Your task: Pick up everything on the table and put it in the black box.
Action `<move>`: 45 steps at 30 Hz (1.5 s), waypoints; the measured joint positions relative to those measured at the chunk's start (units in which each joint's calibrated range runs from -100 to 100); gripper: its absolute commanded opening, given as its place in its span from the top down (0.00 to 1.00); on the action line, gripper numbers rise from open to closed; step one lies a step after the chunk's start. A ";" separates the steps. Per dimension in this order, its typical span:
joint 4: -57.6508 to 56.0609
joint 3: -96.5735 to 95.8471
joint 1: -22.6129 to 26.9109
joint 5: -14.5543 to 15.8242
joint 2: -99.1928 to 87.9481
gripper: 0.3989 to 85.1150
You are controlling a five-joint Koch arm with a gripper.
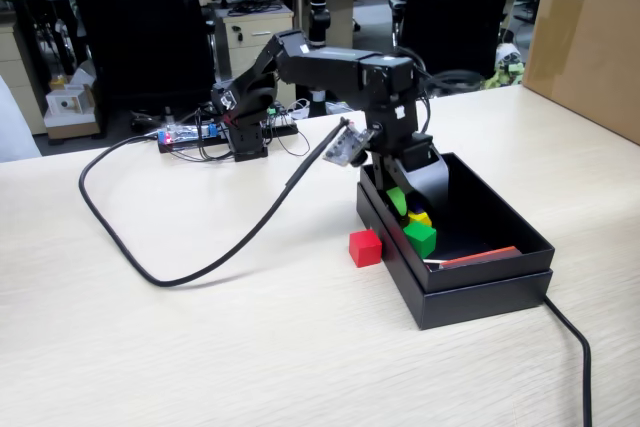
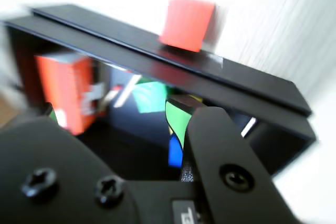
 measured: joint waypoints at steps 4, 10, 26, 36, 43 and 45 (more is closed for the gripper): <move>-0.15 -5.02 -2.15 0.00 -16.83 0.48; -0.15 -15.15 -5.81 -0.39 -29.00 0.43; -0.15 -30.21 -6.50 -0.78 -23.17 0.41; -0.08 -30.03 -5.27 0.24 -18.25 0.42; 0.00 -20.26 -5.08 0.83 -8.03 0.43; 0.00 -18.26 -5.08 0.88 -5.18 0.43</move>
